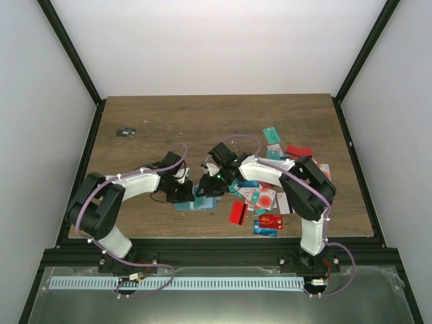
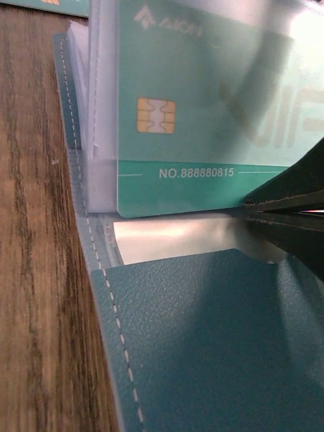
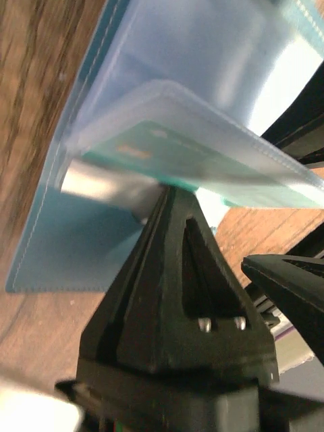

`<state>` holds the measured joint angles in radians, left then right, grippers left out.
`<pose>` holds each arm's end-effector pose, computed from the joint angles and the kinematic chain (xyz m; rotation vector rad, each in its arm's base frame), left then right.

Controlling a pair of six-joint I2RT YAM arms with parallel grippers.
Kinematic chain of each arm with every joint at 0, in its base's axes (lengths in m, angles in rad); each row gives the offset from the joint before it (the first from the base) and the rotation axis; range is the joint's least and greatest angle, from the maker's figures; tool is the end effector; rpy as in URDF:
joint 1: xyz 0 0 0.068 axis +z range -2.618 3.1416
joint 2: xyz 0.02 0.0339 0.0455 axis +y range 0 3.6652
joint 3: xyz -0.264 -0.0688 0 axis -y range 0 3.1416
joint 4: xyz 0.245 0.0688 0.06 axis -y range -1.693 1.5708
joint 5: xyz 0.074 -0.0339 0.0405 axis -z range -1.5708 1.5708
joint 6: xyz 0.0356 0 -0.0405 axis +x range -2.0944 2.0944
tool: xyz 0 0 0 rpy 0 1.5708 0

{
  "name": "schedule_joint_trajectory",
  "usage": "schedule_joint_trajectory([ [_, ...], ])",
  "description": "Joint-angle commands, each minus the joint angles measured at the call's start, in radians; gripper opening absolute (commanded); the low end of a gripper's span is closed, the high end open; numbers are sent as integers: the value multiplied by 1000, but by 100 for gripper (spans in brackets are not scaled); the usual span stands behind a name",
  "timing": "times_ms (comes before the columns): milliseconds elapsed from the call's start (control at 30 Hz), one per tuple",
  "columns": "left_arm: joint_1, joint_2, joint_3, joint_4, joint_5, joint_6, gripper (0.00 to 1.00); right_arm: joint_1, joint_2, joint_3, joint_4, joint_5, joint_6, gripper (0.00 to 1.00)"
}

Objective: Put the credit cards into the card holder

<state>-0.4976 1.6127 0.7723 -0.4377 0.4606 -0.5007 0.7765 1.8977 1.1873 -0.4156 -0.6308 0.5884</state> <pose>0.2295 -0.1427 0.1334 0.0988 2.9946 -0.8277 0.2520 0.2770 0.1565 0.4790 -2.8296 -1.1329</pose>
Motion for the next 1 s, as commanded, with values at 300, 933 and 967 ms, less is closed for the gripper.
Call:
schedule_joint_trajectory([
  [300, 3, -239, 42, -242, -116, -38, 4, 63, 49, 174, -39, -39, 12, 37],
  [933, 30, -575, -6, -350, -227, -249, 5, 89, 185, 301, 21, -154, 38, 41],
  [967, 30, -586, -6, -345, -218, -246, 5, 89, 161, 297, 17, -151, 38, 41],
])
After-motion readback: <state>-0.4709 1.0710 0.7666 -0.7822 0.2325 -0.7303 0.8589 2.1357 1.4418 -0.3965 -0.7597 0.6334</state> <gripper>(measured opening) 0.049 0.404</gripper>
